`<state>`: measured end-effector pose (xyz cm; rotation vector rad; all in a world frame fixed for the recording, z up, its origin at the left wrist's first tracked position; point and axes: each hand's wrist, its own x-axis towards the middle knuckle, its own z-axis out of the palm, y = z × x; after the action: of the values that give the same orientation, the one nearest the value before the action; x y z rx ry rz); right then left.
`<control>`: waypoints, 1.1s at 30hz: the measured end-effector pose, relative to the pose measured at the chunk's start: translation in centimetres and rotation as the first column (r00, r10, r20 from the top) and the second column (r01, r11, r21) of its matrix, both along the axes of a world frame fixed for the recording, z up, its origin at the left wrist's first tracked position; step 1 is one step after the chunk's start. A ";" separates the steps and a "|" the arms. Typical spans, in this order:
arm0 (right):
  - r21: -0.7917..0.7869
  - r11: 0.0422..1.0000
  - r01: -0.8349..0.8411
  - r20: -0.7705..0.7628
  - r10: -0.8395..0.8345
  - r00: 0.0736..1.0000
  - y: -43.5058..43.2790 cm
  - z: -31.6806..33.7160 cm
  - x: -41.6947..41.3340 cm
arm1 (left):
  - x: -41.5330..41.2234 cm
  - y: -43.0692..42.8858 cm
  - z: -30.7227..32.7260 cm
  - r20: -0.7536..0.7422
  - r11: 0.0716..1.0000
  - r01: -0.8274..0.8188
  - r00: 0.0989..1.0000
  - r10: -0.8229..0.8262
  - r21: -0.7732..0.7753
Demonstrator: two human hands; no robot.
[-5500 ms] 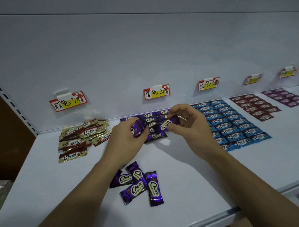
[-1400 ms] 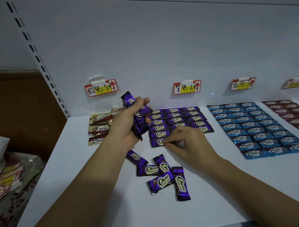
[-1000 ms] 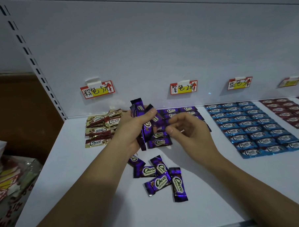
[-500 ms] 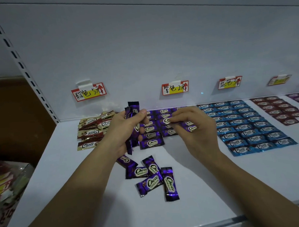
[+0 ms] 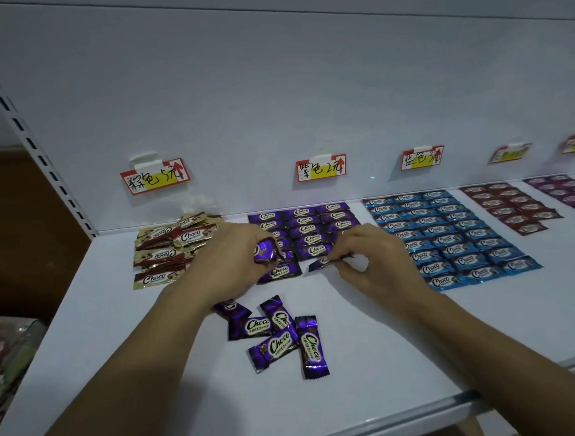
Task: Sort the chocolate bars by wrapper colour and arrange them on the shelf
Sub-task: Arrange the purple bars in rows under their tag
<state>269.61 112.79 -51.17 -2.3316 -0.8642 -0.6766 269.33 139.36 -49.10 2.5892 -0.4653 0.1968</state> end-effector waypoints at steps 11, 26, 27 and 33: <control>-0.041 0.994 0.106 -0.178 -0.111 0.978 1.0 -1.3 -1.2 | 0.1 -0.4 -0.5 -0.048 0.984 0.103 0.994 -0.097 0.145; 0.006 0.992 0.123 -0.113 -0.122 0.986 1.5 -0.8 -0.9 | -0.5 -0.7 0.1 -0.025 0.992 0.077 0.997 -0.075 0.103; 0.057 0.994 0.088 -0.105 -0.082 0.991 1.6 -0.2 -1.0 | -0.6 -0.9 0.2 0.004 0.995 0.065 0.998 -0.066 0.081; 0.433 0.896 -0.101 -0.465 0.318 0.826 4.6 2.4 -1.1 | -1.0 -1.8 0.9 0.044 0.998 0.040 0.998 -0.038 -0.053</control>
<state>268.53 117.36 -48.76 -1.8686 -0.6440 -0.0745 268.30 137.61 -48.25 2.5256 -0.5186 0.2479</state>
